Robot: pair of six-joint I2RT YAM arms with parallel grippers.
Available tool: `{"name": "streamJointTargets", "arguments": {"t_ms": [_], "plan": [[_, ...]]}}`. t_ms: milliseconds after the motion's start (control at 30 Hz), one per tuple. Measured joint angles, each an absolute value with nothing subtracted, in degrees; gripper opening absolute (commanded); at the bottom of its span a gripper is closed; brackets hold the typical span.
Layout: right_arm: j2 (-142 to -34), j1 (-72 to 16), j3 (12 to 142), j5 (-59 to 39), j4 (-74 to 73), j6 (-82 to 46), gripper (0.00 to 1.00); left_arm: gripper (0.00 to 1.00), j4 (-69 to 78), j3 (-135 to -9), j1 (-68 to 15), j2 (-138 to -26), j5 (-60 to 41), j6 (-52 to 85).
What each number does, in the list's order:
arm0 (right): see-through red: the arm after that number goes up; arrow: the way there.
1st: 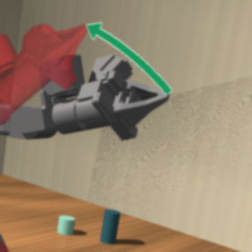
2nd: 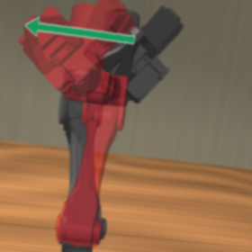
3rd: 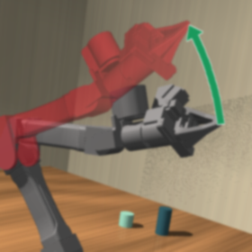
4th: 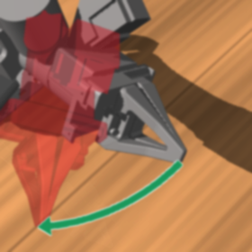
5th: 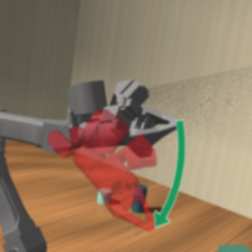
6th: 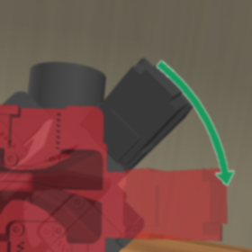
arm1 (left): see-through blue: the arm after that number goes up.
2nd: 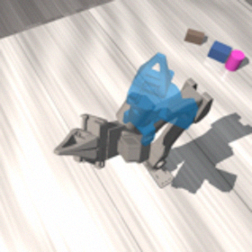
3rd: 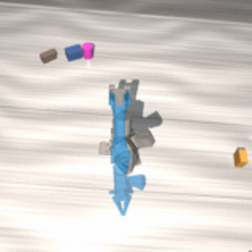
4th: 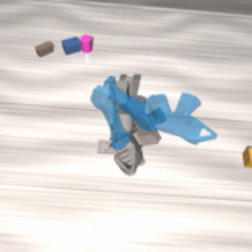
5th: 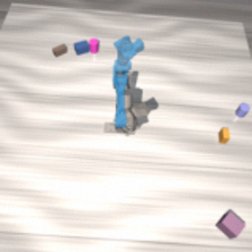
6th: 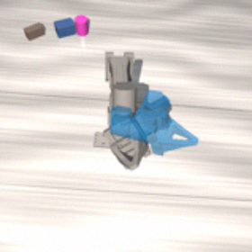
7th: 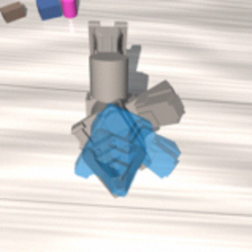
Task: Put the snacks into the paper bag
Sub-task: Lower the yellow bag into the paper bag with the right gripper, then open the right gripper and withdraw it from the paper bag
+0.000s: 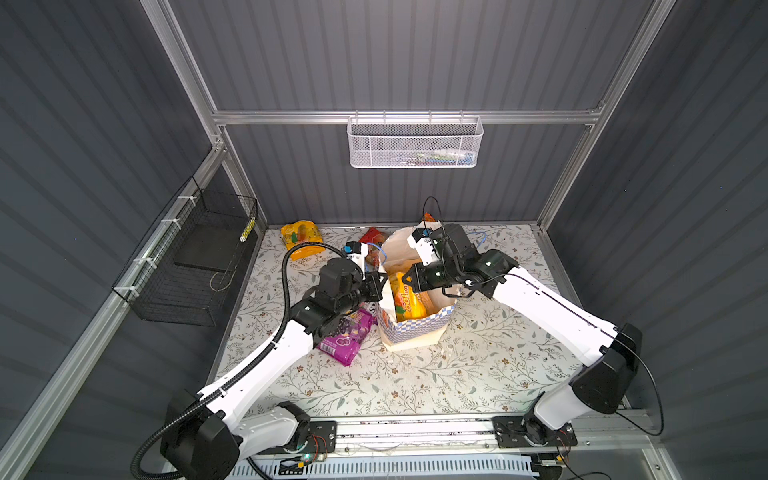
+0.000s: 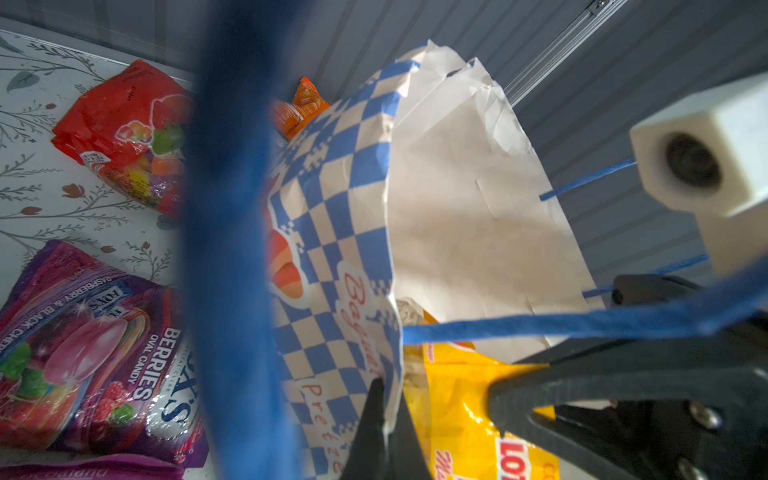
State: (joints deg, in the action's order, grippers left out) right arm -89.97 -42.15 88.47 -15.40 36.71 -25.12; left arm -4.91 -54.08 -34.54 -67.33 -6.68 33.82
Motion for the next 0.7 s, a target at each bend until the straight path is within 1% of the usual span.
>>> {"name": "streamJointTargets", "arguments": {"t_ms": [200, 233, 267, 300, 333, 367, 433, 467, 500, 533, 600, 633, 700], "plan": [[-86.7, -40.1, 83.6, -16.4, 38.9, -23.3, 0.0, 0.0, -5.1, -54.1, -34.5, -67.2, -5.6, 33.8], [-86.2, -39.4, 83.0, -16.6, 39.3, -22.9, 0.03, 0.0, -5.1, -54.1, -34.5, -67.2, -5.5, 33.8], [-85.9, -38.6, 82.7, -16.8, 39.8, -22.4, 0.08, 0.0, -5.1, -54.1, -34.5, -67.2, -5.4, 33.8], [-85.9, -37.7, 82.7, -17.0, 40.5, -21.7, 0.18, 0.0, -5.1, -54.1, -34.5, -67.2, -5.3, 33.8], [-86.0, -36.8, 82.7, -17.0, 40.8, -20.8, 0.25, 0.0, -5.1, -54.1, -34.5, -67.1, -5.1, 33.8], [-86.4, -36.2, 83.0, -16.9, 41.2, -20.0, 0.26, 0.0, -5.2, -54.1, -34.5, -67.1, -5.1, 33.8], [-87.6, -35.2, 84.5, -15.2, 41.9, -19.3, 0.37, 0.0, -5.3, -54.1, -34.5, -67.1, -4.8, 33.8], [-88.1, -35.1, 85.1, -14.5, 41.9, -18.8, 0.41, 0.0, -5.4, -54.1, -34.5, -67.1, -4.5, 33.8], [-88.3, -35.2, 85.6, -13.7, 41.8, -18.7, 0.47, 0.0, -5.4, -54.1, -34.5, -67.1, -4.3, 33.8], [-88.2, -35.6, 85.9, -12.9, 41.5, -18.3, 0.56, 0.0, -5.4, -54.1, -34.5, -67.1, -4.2, 33.8], [-86.9, -36.9, 86.1, -11.0, 40.7, -17.7, 0.63, 0.0, -5.6, -54.1, -34.5, -67.1, -4.0, 33.8], [-85.7, -37.4, 86.2, -10.2, 40.4, -17.7, 0.7, 0.0, -5.6, -54.1, -34.5, -67.1, -4.0, 33.8], [-82.4, -38.4, 86.7, -8.9, 39.6, -17.6, 0.77, 0.0, -5.8, -54.1, -34.5, -67.1, -3.9, 33.8]]}}
